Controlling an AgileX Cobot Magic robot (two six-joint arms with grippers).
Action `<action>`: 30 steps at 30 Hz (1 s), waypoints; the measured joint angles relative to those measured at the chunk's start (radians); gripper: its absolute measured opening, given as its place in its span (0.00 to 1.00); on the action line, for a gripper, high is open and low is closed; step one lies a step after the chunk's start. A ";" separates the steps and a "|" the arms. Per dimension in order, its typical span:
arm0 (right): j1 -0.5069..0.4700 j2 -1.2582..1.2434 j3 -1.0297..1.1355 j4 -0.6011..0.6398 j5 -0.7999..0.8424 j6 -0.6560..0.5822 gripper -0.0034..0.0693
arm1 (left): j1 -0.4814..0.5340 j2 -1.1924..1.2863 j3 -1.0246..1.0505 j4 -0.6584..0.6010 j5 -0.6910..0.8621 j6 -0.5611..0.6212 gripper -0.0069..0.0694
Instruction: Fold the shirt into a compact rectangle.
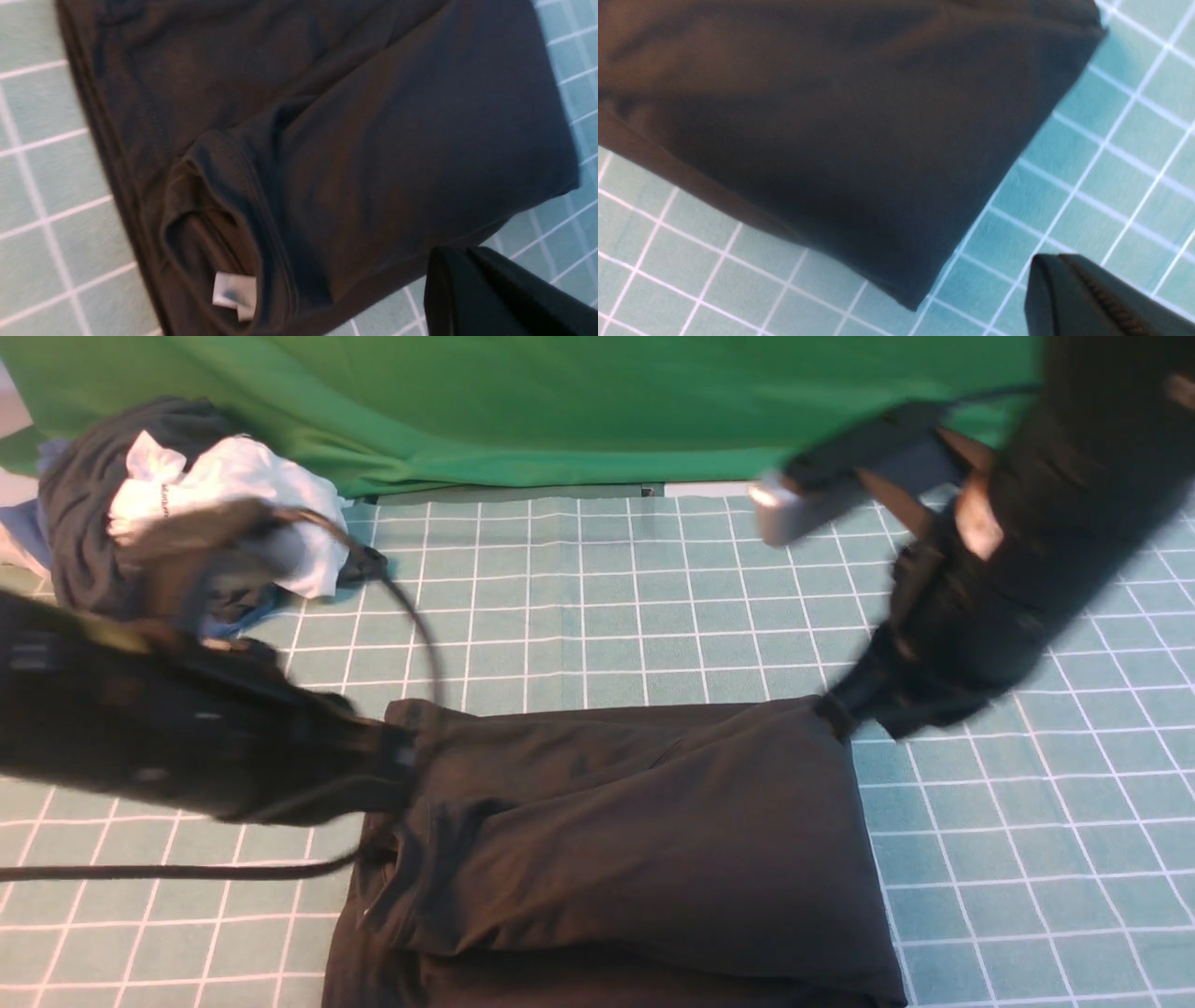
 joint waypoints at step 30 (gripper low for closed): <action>0.000 0.130 0.417 0.224 -0.374 -0.037 0.05 | -0.134 0.225 0.182 0.344 -0.145 -0.386 0.11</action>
